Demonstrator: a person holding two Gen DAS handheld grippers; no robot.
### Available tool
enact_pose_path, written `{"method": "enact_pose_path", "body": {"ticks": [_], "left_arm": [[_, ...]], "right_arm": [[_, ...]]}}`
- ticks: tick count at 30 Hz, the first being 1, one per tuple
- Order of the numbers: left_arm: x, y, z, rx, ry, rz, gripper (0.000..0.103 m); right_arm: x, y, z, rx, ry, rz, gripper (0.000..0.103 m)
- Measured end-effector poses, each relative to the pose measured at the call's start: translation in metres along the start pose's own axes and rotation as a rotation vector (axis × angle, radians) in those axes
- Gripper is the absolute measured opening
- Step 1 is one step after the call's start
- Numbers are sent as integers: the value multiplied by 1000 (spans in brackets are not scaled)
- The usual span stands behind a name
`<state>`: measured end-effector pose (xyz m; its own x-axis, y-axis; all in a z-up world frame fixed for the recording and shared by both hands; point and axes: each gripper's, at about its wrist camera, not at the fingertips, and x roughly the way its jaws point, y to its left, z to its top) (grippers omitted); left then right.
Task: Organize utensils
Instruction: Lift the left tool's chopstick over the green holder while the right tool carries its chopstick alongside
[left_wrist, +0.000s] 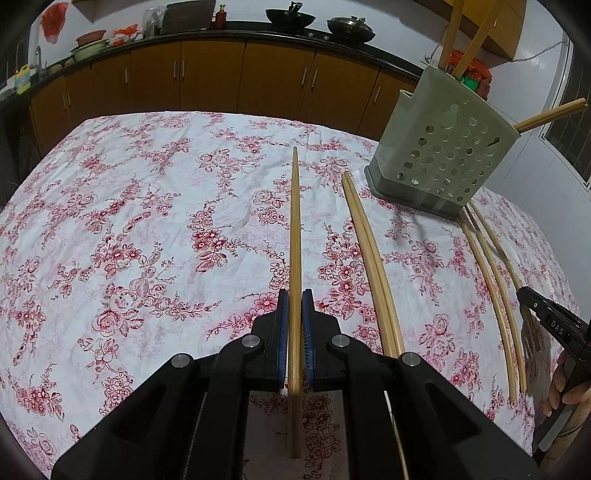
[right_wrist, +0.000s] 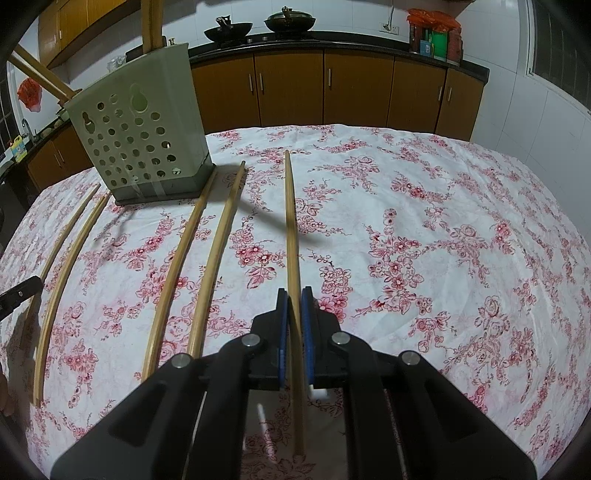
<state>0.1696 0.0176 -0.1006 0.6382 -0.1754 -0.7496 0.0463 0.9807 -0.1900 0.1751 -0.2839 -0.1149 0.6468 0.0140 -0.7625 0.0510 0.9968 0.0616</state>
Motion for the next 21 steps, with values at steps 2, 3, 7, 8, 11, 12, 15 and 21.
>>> {"method": "enact_pose_path", "body": {"ticks": [2,3,7,8,11,12,15,21], "left_arm": [[-2,-4,-3,31,3,19,9],[-3,-6,-4,47,5,27,9],[-11,-5,-13,54,6,28,9],[-12,-5,-14,52,6,28,9],[-14,-5,-16,51,6,31,8],[-14,-6,-16,53,6,32,8],[-15,-7,-17,64,7,36,8],[-51,-7,3,57,-105,4,8]], "right_arm": [[-2,-1,-3,2,0,4,10],[-4,-2,-4,0,0,4,10],[-9,-4,-11,2,2,18,10],[-9,-4,-12,1,2,18,10],[-10,-2,-13,-6,2,9,10],[-10,-2,-13,-5,0,9,9],[-14,-5,-10,10,-6,19,8],[-60,-10,12,27,-162,36,8]]}}
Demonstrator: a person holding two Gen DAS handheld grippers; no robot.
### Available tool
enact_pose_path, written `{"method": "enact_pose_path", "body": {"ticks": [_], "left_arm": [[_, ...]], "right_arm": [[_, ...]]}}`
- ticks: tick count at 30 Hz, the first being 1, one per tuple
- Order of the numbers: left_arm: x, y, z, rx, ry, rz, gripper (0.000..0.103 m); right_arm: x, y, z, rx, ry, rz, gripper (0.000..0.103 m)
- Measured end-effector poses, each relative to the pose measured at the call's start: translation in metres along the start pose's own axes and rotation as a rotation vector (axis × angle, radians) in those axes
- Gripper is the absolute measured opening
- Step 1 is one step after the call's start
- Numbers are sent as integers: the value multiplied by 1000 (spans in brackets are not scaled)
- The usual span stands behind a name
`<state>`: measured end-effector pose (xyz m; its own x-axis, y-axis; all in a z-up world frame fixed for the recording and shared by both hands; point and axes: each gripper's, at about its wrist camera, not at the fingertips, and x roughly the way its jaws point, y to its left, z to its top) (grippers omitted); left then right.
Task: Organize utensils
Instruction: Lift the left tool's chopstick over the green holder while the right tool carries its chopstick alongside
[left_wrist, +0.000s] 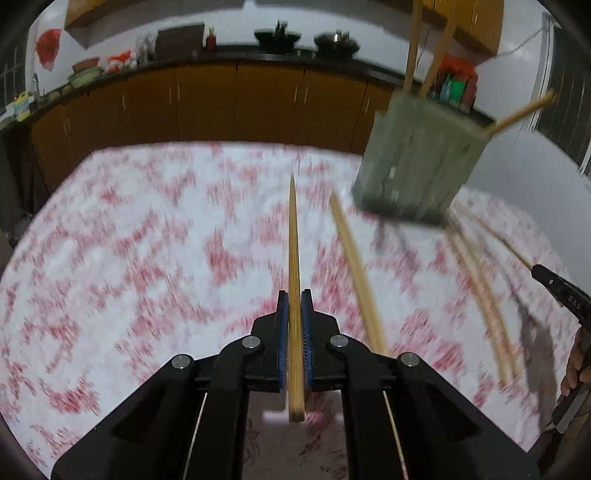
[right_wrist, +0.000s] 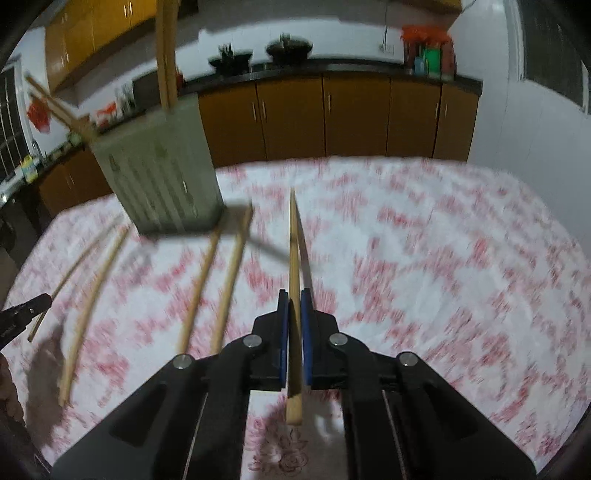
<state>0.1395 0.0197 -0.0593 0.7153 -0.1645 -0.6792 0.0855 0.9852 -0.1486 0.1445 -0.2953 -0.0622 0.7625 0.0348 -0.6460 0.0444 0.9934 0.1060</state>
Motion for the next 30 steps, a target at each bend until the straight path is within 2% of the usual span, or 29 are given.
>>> {"method": "enact_pose_path", "body": {"ticks": [5,10,19,24,30], "left_arm": [[-34,1,29,-37,-123,-28,8],[-53,1,50,-72,-205,-43,8],[-66,-1,67,-57,-247,-52,7],[-85,-5,77,-38,-269,-93,7],[-111,-21,93,2,-337,-144,7]], "right_arm": [[-34,-1,25,16,-130,4,8],[-50,-2,39,24,-194,5,8],[-59,2,52,15,-229,11,8],[-88,7,68,16,-288,66,8],[-122,19,92,5,-374,152,8]]}}
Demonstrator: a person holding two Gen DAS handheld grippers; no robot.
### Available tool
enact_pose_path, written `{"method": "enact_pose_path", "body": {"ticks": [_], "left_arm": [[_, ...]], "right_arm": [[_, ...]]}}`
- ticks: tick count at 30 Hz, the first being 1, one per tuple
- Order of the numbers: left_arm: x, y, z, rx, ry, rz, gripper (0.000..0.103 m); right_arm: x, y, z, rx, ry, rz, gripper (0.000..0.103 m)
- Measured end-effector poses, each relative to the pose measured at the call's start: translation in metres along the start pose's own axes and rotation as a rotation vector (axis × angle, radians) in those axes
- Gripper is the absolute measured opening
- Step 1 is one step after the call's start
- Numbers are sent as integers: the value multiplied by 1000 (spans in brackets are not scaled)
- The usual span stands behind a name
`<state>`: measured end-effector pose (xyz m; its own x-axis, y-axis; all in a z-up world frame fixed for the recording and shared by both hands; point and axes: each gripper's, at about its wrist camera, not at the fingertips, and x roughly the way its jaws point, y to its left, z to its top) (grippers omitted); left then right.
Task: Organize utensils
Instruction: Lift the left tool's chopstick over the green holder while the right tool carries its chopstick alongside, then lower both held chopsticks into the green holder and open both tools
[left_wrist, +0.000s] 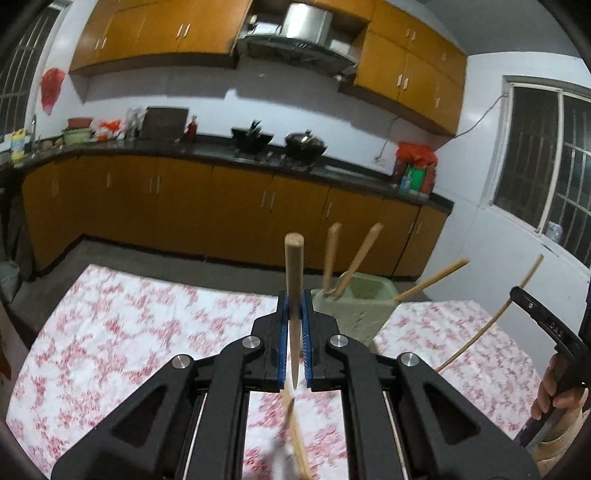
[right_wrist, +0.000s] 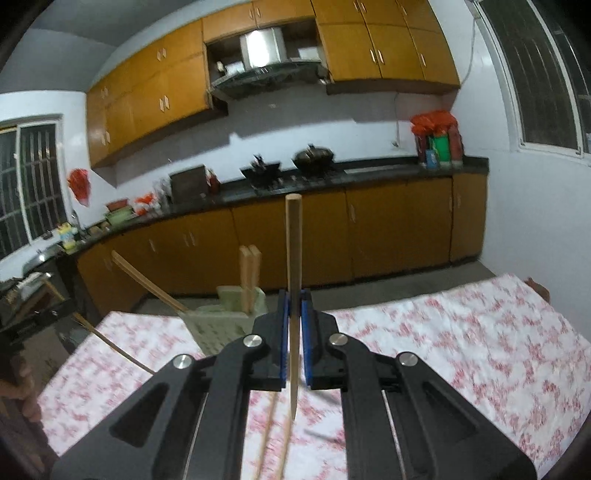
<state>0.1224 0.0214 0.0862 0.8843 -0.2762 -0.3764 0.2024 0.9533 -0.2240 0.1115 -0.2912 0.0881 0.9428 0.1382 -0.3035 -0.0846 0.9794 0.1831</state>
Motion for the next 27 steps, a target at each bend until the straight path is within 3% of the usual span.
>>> {"method": "enact_pose_path", "body": {"ticks": [11,18,23,27], "left_arm": [[-1,-60,42,66,-190,-68,7],[13,-66,60,46,-280,-32,7],[30,-61,55,40,-282,-5,7],[42,-60,49,32,-258,-2,7]], "right_arm": [[-3,33,41,-19,-184,92,8],[20,38,53,-15,-251,94,8],[38,39,59,3,-293,81,8],[60,41,54,6,-255,72,8]]}}
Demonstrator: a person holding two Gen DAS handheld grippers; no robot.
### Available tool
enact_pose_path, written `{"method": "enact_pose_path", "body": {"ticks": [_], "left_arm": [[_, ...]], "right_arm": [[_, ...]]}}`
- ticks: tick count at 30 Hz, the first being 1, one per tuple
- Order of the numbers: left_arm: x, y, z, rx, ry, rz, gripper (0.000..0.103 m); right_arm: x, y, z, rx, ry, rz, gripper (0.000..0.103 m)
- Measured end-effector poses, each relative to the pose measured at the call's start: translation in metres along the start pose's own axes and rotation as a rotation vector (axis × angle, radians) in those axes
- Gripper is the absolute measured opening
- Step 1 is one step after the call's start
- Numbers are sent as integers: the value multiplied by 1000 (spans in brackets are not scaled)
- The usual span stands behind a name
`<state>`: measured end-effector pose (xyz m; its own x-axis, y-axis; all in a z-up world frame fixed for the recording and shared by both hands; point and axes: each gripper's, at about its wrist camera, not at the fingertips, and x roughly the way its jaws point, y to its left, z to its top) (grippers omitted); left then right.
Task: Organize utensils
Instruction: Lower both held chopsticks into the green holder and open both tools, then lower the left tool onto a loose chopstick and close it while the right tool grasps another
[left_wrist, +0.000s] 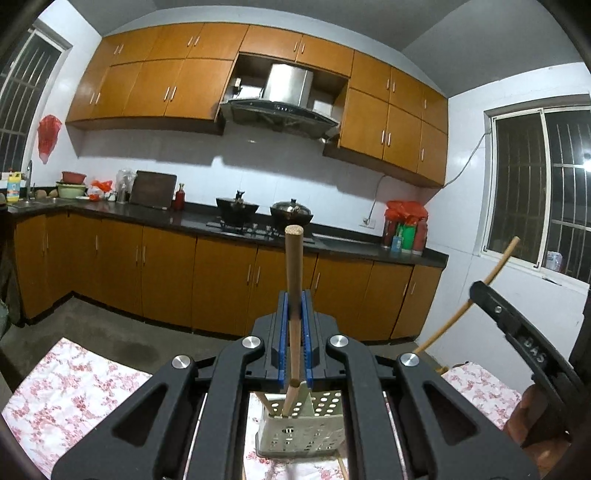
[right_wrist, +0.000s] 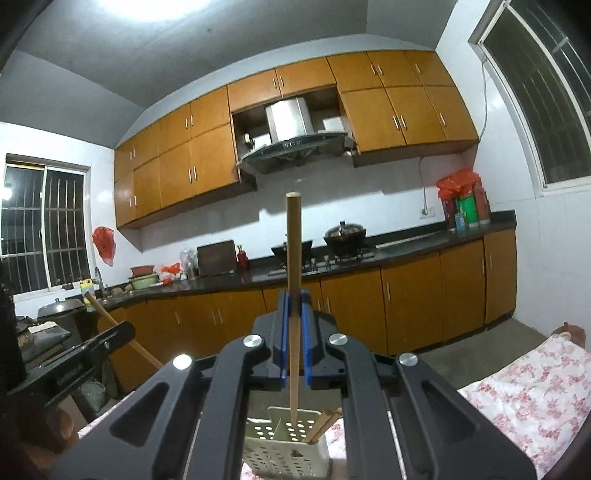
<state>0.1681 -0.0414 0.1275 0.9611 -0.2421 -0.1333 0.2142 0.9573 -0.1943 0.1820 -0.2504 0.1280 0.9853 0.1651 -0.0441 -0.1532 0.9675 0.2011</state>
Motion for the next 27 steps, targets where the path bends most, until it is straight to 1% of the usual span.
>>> {"method": "enact_pose_path", "body": {"ticks": [5,7,11,13,14,15,17,22,25,27], "left_arm": [[11,3,-14,-4,52,-8,7],[16,5,-17,-17,77,-15,8],[15,10,-18,-37,93,-22,9],[13,11,-17,-42,93,-24,10],[11,11,-16,-46,92,-24,15],[10,11,-15,-48,89,-23,25],[6,11,-12,-50,74,-22,32],[-7,15,-5,-60,55,-19,32],[-21,23,-6,-59,49,5,34],[-29,30,-12,-52,58,39,39]], "right_arm": [[20,3,-19,-19,88,-16,9],[24,4,-23,-12,112,-21,11],[19,1,-24,3,125,-22,21],[15,-1,-22,8,123,-26,24],[11,-3,-21,11,120,-30,25],[8,-4,-20,12,118,-33,28],[1,-7,-18,12,116,-51,32],[-18,-22,-20,5,144,-113,34],[-25,-39,-31,7,197,-163,35],[-27,-54,-47,13,270,-207,35]]}}
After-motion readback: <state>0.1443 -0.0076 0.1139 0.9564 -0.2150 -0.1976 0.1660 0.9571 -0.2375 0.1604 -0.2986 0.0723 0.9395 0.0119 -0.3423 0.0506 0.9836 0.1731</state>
